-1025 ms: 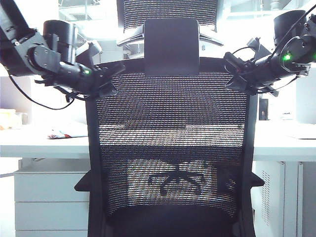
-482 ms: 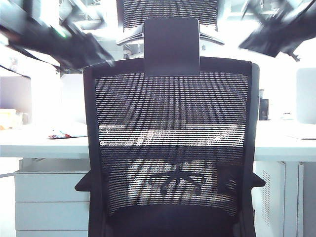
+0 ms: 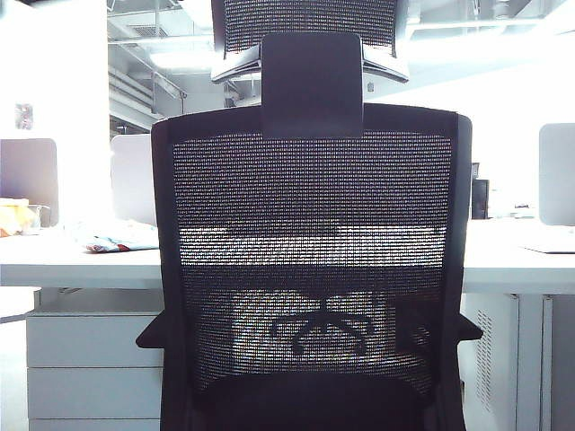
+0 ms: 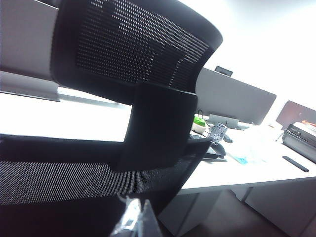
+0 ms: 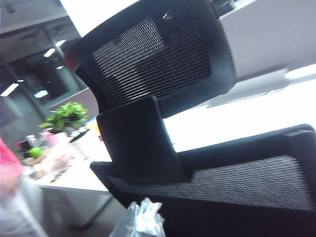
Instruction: Push the black chair under the table.
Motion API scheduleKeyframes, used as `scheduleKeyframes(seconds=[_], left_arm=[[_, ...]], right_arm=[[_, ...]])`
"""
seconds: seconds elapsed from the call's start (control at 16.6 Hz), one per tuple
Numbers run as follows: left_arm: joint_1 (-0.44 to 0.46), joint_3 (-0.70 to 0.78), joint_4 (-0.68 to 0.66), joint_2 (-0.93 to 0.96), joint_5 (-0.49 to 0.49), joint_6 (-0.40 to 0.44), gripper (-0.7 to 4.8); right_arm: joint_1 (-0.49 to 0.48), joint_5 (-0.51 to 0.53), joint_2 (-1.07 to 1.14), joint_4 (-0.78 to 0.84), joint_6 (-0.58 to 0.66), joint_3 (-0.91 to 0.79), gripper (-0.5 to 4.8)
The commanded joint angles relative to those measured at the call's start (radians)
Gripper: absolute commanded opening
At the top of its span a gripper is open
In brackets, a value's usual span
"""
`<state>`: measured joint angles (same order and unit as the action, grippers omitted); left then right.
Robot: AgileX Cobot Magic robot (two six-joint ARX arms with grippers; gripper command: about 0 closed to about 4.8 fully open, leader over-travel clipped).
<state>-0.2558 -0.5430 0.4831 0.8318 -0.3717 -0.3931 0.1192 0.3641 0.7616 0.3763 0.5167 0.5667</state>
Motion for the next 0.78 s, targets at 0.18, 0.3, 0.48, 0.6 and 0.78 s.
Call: scheduleKeyframes(seconds=[0.18, 0.3, 0.48, 0.6, 0.78], left_arm=[[0.002, 0.027, -0.448, -0.439, 0.15, 0.106, -0.06], [0.002, 0.026, -0.585, -0.581, 0.177, 0.109, -0.06], [0.002, 0.026, -0.763, -0.774, 0.201, 0.109, -0.06], [0.003, 0.016, -0.868, -0.826, 0.244, 0.109, -0.06], [0.002, 0.023, -0.895, -0.827, 0.24, 0.117, -0.06]], right_arm=[[-0.001, -0.122, -0.311, -0.316, -0.111, -0.02, -0.05], [0.0, -0.123, -0.397, -0.399, -0.125, -0.02, -0.05], [-0.001, -0.133, -0.521, -0.498, -0.129, -0.034, -0.05], [-0.001, -0.169, -0.589, -0.559, -0.135, -0.043, -0.05], [0.0, -0.19, -0.662, -0.629, -0.156, -0.059, -0.05]])
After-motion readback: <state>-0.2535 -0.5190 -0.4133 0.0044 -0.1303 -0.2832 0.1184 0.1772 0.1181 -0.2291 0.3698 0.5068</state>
